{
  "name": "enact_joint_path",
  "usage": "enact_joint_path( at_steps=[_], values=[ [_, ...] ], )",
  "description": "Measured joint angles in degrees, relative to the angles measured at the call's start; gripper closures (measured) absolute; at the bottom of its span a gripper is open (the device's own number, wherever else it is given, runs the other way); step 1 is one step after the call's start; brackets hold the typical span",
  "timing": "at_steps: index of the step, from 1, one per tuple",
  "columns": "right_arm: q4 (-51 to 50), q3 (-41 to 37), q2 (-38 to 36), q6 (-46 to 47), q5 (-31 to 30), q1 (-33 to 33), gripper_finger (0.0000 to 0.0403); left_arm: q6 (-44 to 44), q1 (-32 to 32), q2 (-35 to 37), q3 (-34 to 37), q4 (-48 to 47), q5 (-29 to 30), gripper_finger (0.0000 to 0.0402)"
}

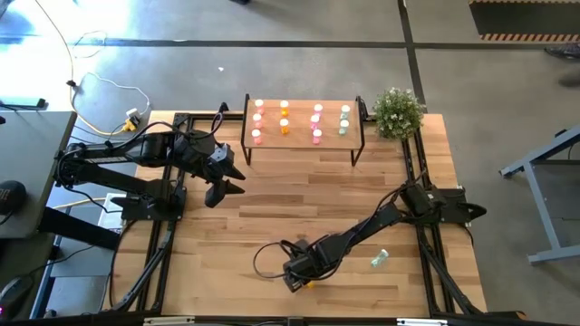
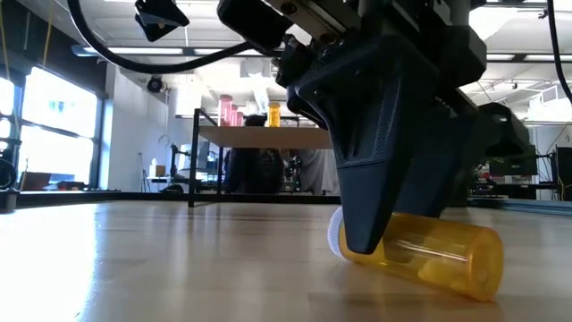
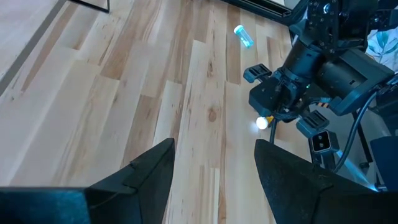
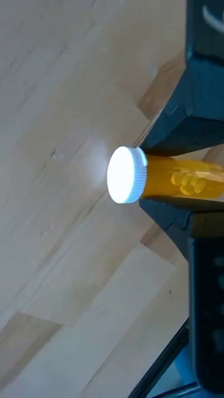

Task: Pick and place medicine bottles onto shelf by color
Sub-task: Put the orange pill bottle on the shelf aligned with the other orange pill bottles

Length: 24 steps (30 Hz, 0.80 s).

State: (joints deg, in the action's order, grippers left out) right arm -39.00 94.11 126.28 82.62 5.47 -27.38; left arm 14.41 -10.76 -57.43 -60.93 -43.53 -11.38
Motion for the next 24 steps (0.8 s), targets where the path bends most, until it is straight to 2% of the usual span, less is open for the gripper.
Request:
enact_joint_path(
  at_steps=[9,13,24],
  values=[
    [3.50,-0.13,-2.88,-6.64,-6.05,1.73,0.0317,-0.09,-0.12,0.20,0.00,0.03,0.00,0.0190],
    [3.64,-0.13,-6.39,-10.85,-13.36,3.79,0.0317,-2.02,-0.61,0.76,-0.52,0.05,0.02,0.0190],
    [5.73,-0.11,-18.31,-26.02,-38.23,9.83,0.0318,-6.58,-3.02,2.69,-3.52,0.68,0.09,0.0190]
  ],
)
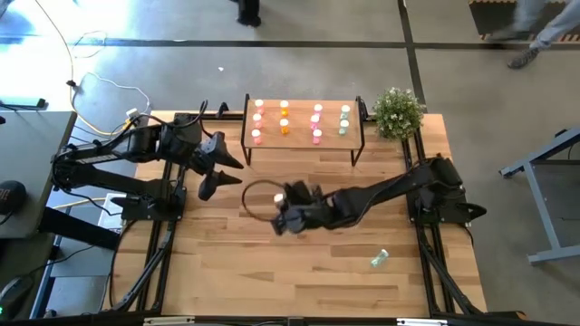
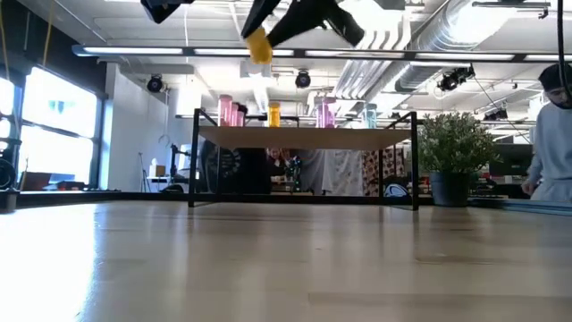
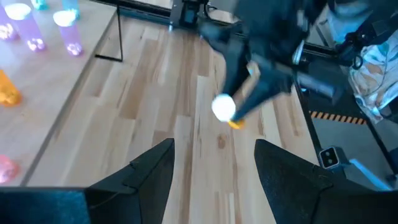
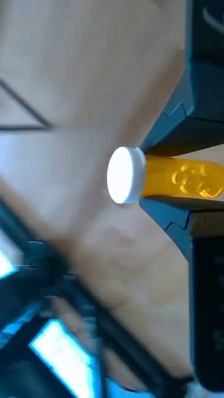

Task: Pick and place medicine bottles onto shelf by color
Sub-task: Put the orange pill bottle on the shelf aligned with the other orange pill bottles

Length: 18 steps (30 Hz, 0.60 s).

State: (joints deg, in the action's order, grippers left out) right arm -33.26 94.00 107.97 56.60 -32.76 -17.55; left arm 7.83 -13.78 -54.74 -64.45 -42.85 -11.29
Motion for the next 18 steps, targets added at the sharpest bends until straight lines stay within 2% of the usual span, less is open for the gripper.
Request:
enact_joint_path(
  at_steps=[8,14,18],
  values=[
    [3.79,0.00,-7.61,-12.91,-15.71,3.04,0.0318,-2.46,-0.90,0.76,0.02,0.74,0.05,0.0190],
    [10.01,0.00,-13.33,-27.90,-19.41,5.19,0.0318,-3.12,-0.90,0.76,0.02,0.74,0.07,0.0190],
    [11.49,0.00,-16.92,-38.15,-19.82,6.75,0.0318,-3.12,-0.87,0.76,0.02,0.74,-0.02,0.0190]
  ],
)
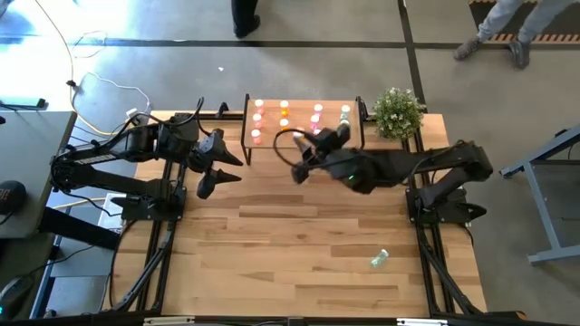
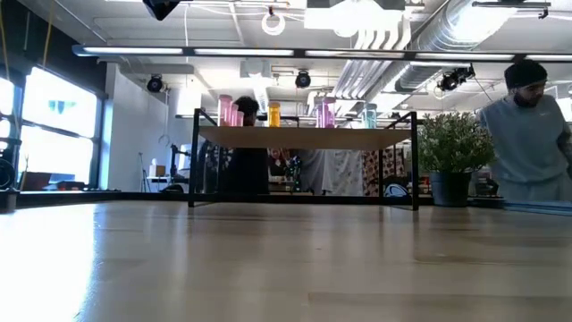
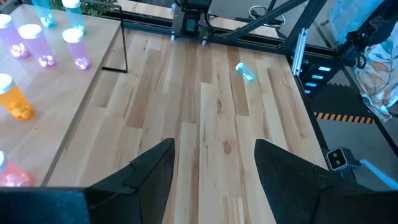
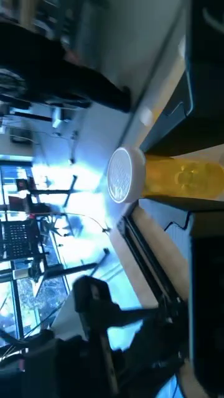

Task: Pick and place medicine bottles onto shelf by color
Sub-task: Put the orange pill bottle on the shelf aligned with the other orange pill bottles

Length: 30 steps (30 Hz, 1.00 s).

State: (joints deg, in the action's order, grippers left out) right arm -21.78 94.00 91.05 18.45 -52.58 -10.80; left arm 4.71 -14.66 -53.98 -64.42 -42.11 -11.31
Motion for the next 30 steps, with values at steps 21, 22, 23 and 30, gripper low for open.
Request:
enact_joint_path(
  at_steps=[21,22,23,30],
  values=[
    [30.57,-23.25,-6.85,-8.46,26.97,15.34,0.0318,0.66,0.00,0.00,0.07,-0.03,0.15,0.0190],
    [34.76,-25.56,-6.83,-9.40,26.97,14.96,0.0318,0.66,0.00,0.00,0.07,-0.02,0.15,0.0190],
    [39.20,-27.89,-6.76,-9.99,27.06,14.55,0.0318,0.66,0.00,0.00,0.07,-0.02,0.15,0.0190],
    [59.61,-41.43,-6.26,-11.84,22.05,10.57,0.0318,0.66,0.00,0.00,0.07,-0.03,0.13,0.0190]
  ],
)
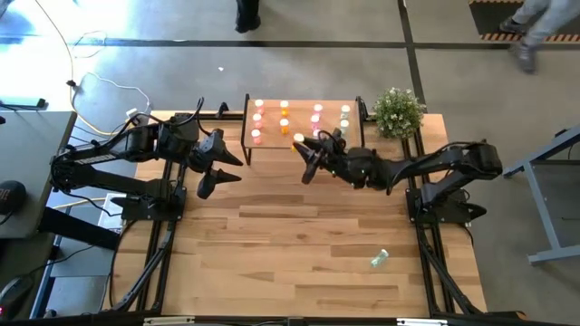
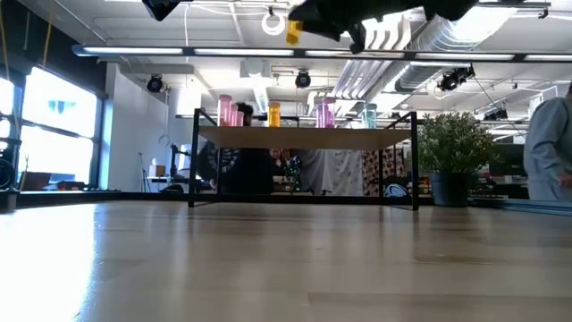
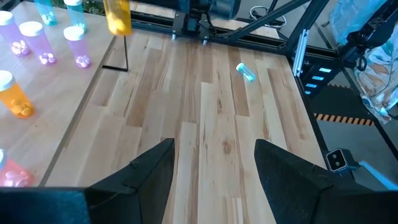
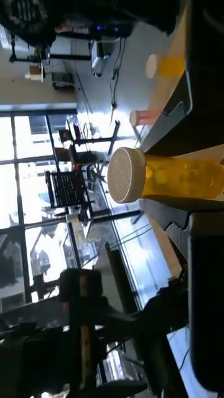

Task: Pick and place medicine bottles onto shelf by color
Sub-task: Put the orange pill bottle on the shelf aligned with the other orange pill bottles

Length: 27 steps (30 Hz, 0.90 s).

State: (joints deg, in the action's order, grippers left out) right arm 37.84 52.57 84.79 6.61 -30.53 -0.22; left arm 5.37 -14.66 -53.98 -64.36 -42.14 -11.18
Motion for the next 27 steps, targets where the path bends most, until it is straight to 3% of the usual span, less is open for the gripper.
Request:
enact_joint_path(
  at_steps=[5,12,17,27],
  values=[
    [5.52,-2.57,2.89,-0.84,-8.64,-3.41,0.0318,0.00,0.00,0.00,0.00,-0.01,0.00,0.0190],
    [14.62,-0.65,14.77,-2.18,-20.01,-5.83,0.0318,0.02,0.00,0.00,0.00,-0.01,-0.01,0.0190],
    [19.83,1.70,19.36,-5.42,-18.36,-3.43,0.0318,0.39,0.00,0.00,0.00,0.01,-0.02,0.0190],
    [12.41,4.51,19.96,-3.67,-13.48,1.06,0.0318,0.42,0.00,0.00,0.00,0.01,-0.02,0.0190]
  ],
)
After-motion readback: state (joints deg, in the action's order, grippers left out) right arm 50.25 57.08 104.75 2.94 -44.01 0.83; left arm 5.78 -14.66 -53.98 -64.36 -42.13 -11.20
